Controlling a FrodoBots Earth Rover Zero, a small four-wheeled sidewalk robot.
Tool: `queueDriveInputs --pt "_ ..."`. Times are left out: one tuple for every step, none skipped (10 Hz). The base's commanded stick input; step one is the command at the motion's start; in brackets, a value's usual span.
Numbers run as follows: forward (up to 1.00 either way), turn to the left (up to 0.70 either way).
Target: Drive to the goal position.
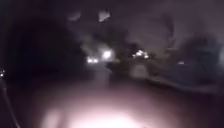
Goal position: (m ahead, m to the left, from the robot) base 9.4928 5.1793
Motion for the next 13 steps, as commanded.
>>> queueDriveInputs --pt "0.50 0.00" --pt "0.50 0.00" --pt "0.50 0.00" --pt "0.50 0.00" --pt "0.50 0.00" --pt "0.50 0.00" --pt "0.50 0.00" --pt "0.50 0.00" --pt "0.50 0.00" --pt "0.50 0.00" --pt "0.50 0.00" --pt "0.50 0.03" --pt "0.50 0.18"
